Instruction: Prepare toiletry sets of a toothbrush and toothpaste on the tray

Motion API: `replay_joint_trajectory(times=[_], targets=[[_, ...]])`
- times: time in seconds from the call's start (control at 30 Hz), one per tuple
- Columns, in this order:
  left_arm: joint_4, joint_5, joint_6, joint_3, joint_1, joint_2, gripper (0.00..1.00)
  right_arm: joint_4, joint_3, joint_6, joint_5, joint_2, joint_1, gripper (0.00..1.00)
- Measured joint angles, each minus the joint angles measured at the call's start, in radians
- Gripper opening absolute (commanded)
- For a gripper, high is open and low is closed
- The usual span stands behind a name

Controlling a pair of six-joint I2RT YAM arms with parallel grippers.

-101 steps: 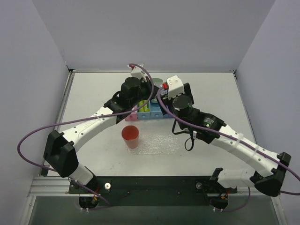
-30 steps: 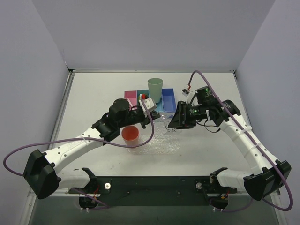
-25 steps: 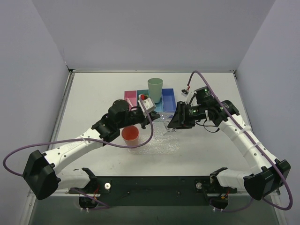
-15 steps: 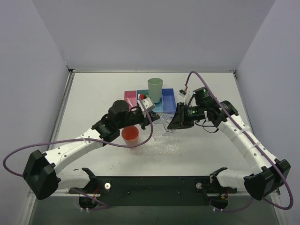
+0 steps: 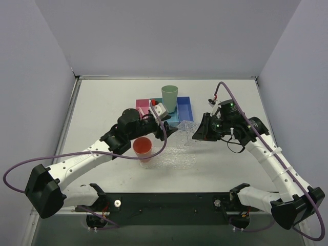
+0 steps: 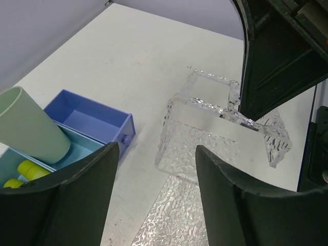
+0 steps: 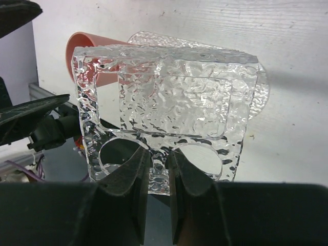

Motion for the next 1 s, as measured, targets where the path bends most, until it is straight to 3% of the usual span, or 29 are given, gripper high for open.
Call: replay_joint_trajectory(times=[0.27, 0.4, 0.6, 0.77, 1.0], targets=[[-0.055, -0.018, -0.04, 0.055, 0.039, -0.005, 0.79, -0.003, -0.028, 0.027, 0.185, -0.042, 0.032, 0.0], [-0.109, -0.056, -0.138, 0.09, 0.196, -0.03, 0.8, 0.011, -0.065, 0.076, 0.294, -0.052, 0.114, 0.0], [-0.223, -0.208, -0.257, 0.09, 0.415, -0.077, 0.82, 0.025, -0.085, 0.172, 0.506, -0.013, 0.341, 0.0], [-0.29, -0.322, -0.262, 0.09, 0.425, -0.093, 0.82, 0.045, -0.056, 0.227, 0.642, 0.109, 0.49, 0.0], [-0.333, -0.386, -0.257, 0.09, 0.425, -0.093, 0.82, 0.091, 0.011, 0.275, 0.728, 0.298, 0.565, 0.0]])
